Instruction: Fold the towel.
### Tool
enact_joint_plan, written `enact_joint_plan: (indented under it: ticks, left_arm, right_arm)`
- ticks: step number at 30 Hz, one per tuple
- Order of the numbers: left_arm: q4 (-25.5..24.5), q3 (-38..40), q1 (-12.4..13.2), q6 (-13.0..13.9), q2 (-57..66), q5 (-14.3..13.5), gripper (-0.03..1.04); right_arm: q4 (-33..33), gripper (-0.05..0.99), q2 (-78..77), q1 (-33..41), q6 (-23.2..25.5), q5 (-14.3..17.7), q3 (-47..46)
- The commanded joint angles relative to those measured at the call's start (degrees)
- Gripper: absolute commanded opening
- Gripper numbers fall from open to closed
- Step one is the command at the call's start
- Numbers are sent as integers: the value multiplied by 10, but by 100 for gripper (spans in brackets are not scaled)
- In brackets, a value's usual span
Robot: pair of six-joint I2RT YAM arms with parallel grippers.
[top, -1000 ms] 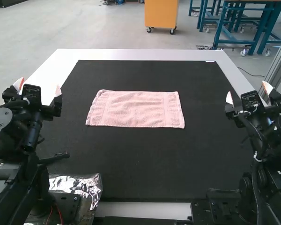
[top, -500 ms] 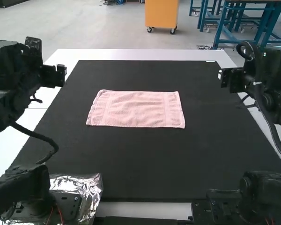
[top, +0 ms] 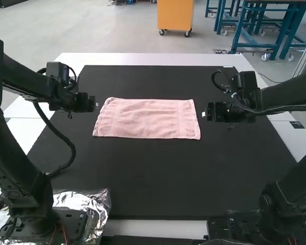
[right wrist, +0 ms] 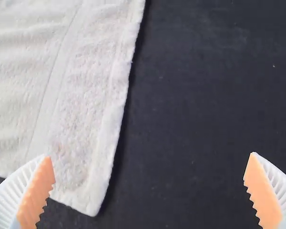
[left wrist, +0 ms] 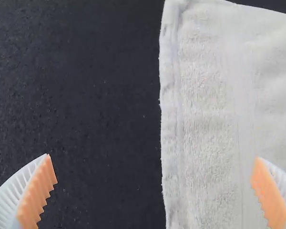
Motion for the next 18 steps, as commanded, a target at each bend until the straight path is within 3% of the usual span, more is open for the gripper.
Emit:
enact_joint_plan:
  ticks: [1,4,8,12,18]
  left_arm:
    - [17,44,-3,-26,28,43,96]
    - [43,61,-8,-26,54,41,96]
    - [57,87,-25,-21,98,38,96]
    - [85,98,-35,15,134,8,96]
    - [132,111,-37,41,171,-6,96]
  right_arm:
    - [10,91,36,21,-1,-11,50]
    - [19,91,72,32,-7,6,78]
    - [38,91,118,34,-11,7,114]
    - [47,91,167,32,-15,6,151]
    - [71,91,237,30,-19,7,193]
